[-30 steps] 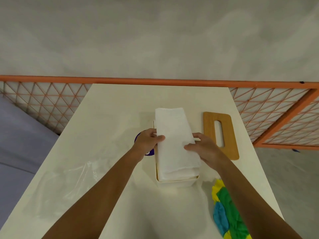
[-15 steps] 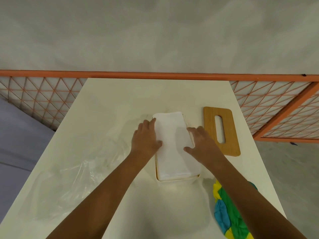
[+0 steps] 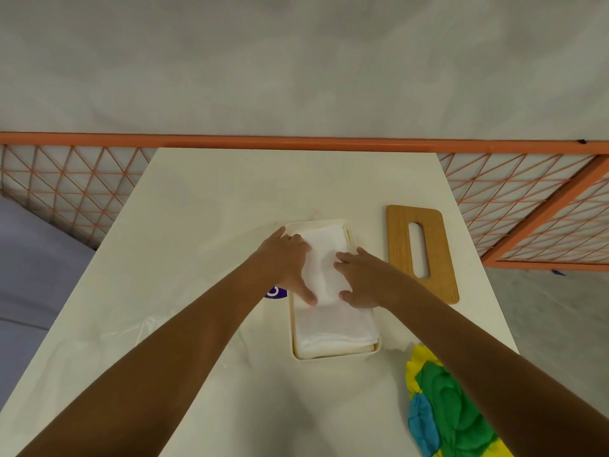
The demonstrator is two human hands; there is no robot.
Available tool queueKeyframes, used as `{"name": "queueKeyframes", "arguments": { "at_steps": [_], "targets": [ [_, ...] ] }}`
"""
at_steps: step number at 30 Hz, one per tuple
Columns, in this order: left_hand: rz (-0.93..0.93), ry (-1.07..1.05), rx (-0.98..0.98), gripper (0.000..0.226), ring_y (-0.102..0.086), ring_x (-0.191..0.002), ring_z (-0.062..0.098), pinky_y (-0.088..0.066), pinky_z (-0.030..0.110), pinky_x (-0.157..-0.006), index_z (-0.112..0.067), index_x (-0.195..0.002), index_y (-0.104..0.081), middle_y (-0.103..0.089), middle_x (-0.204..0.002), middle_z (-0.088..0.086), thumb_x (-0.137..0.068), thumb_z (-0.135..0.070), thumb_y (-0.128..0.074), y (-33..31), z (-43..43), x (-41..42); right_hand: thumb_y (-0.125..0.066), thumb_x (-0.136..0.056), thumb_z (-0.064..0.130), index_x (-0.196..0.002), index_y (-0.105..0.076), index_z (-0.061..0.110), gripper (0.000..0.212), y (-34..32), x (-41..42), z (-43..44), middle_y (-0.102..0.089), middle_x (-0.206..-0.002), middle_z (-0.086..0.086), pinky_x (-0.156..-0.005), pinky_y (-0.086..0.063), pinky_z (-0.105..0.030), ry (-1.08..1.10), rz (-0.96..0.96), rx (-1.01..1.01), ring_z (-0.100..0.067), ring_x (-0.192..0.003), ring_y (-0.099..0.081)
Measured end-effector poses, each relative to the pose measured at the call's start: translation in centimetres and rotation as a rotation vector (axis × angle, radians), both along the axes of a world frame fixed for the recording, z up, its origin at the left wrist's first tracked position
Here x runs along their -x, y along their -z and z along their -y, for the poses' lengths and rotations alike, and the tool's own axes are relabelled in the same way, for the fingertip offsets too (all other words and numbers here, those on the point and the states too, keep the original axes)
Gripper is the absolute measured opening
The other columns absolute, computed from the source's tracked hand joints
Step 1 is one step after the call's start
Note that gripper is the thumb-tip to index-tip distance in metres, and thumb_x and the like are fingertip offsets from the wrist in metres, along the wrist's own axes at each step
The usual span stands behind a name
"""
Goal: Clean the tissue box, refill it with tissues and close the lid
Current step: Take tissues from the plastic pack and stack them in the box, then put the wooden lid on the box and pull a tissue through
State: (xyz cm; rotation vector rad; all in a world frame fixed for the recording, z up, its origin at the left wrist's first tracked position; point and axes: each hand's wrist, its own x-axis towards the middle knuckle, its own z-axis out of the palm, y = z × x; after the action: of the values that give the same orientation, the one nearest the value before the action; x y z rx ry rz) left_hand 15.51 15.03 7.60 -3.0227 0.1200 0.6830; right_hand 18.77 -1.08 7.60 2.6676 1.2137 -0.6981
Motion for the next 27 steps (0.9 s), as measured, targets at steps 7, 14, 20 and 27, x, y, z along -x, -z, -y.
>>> {"name": "queueKeyframes", "arguments": {
  "at_steps": [7,14,20,27],
  "targets": [
    [-0.031,0.011,-0.072,0.104,-0.024,-0.139,0.020,0.004,0.043,-0.117,-0.017,-0.142,-0.028,-0.034,-0.146,0.003,-0.061,-0.071,-0.065,-0.7,0.7,-0.3,-0.047,-0.094,0.030,-0.141,-0.035,0.012,0.052,0.1,-0.3,0.7,-0.028,-0.151,-0.002,-0.115,-0.015,-0.029,0.071,-0.051,-0.173,-0.019,-0.139,-0.026],
    [0.073,-0.062,0.126,0.078,-0.024,-0.139,0.020,-0.011,0.035,-0.116,-0.020,-0.145,-0.026,-0.025,-0.150,0.001,-0.082,-0.053,-0.058,-3.0,3.5,-0.7,-0.057,-0.090,0.022,-0.118,-0.060,0.014,0.029,0.1,-1.9,5.1,-0.054,-0.123,-0.002,-0.090,-0.034,-0.017,0.522,-0.119,-0.738,-0.013,-0.113,-0.050],
    [0.137,-0.306,0.605,0.059,-0.038,-0.132,0.019,-0.035,0.027,-0.101,-0.020,-0.142,-0.033,-0.033,-0.146,0.001,-0.090,-0.036,-0.055,-2.7,9.4,-4.7,-0.053,-0.092,0.017,-0.123,-0.056,0.012,0.031,1.8,-5.1,10.3,-0.052,-0.128,-0.008,-0.079,-0.043,-0.020,0.947,-0.096,-0.764,-0.021,-0.112,-0.052],
    [-0.101,-0.578,0.680,0.061,-0.037,-0.133,0.029,-0.037,0.031,-0.099,-0.008,-0.145,-0.022,-0.028,-0.148,0.013,-0.095,-0.032,-0.046,0.1,15.3,-8.8,-0.049,-0.092,0.016,-0.136,-0.040,0.008,0.046,6.5,-7.4,13.9,-0.037,-0.139,-0.013,-0.100,-0.043,-0.041,1.220,-0.059,-0.588,-0.031,-0.125,-0.043]
  ]
}}
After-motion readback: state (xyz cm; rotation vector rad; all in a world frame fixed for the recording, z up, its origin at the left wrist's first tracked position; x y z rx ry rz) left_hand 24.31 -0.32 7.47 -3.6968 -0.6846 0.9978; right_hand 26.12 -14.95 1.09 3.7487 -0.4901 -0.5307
